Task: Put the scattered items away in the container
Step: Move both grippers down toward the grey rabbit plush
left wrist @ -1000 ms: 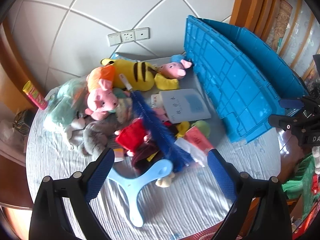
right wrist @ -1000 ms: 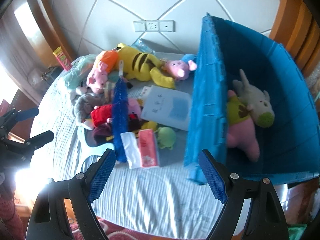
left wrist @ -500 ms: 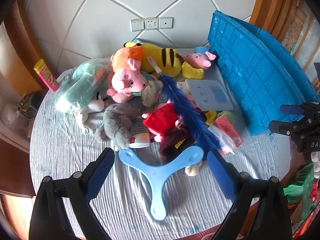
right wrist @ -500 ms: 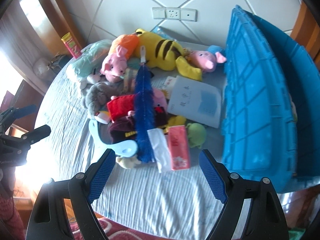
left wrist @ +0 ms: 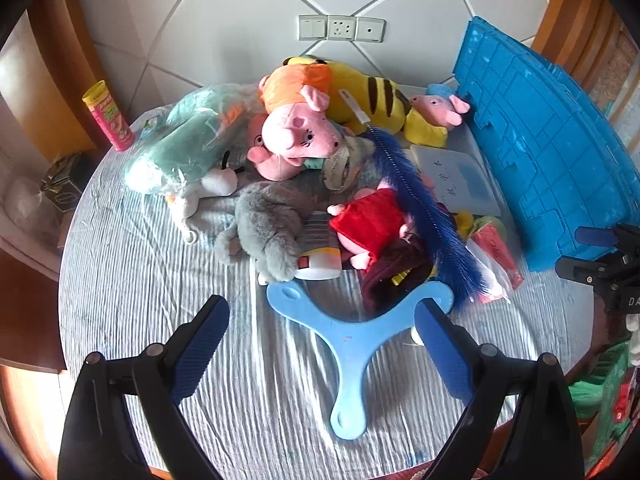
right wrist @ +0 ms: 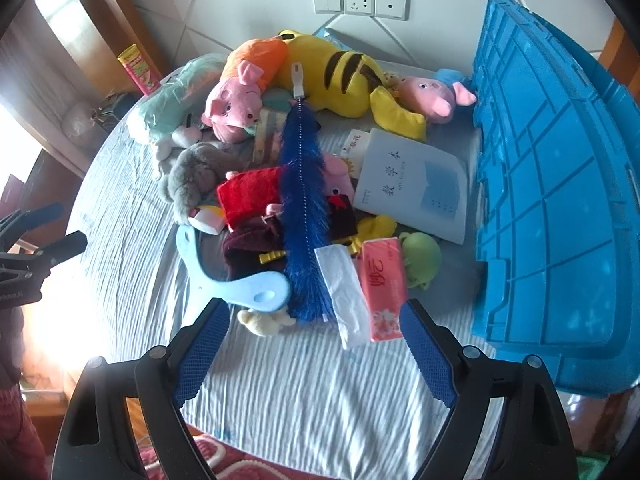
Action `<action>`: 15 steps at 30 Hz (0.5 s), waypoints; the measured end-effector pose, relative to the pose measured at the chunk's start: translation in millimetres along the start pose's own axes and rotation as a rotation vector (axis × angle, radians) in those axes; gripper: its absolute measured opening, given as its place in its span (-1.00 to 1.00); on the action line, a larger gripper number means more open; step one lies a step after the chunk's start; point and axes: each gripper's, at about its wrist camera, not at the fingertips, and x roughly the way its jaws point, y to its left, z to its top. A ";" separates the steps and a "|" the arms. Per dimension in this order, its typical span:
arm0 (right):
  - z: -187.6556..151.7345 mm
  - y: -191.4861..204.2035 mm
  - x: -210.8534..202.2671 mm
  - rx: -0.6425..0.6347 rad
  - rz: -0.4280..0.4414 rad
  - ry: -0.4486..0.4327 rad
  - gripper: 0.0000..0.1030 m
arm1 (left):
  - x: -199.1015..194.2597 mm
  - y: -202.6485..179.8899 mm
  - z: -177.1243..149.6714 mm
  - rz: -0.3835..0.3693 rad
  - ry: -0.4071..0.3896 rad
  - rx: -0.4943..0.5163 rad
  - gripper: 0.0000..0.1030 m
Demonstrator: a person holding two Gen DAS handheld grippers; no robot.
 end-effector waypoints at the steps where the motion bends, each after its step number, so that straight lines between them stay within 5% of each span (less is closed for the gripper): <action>1: 3.1 1.8 2.9 -0.008 0.005 0.002 0.69 | 2.2 2.3 0.8 0.002 0.003 -0.005 0.85; 15: 63.3 41.4 49.6 -0.175 0.100 0.048 0.69 | 24.3 50.3 21.6 0.065 0.012 -0.134 0.85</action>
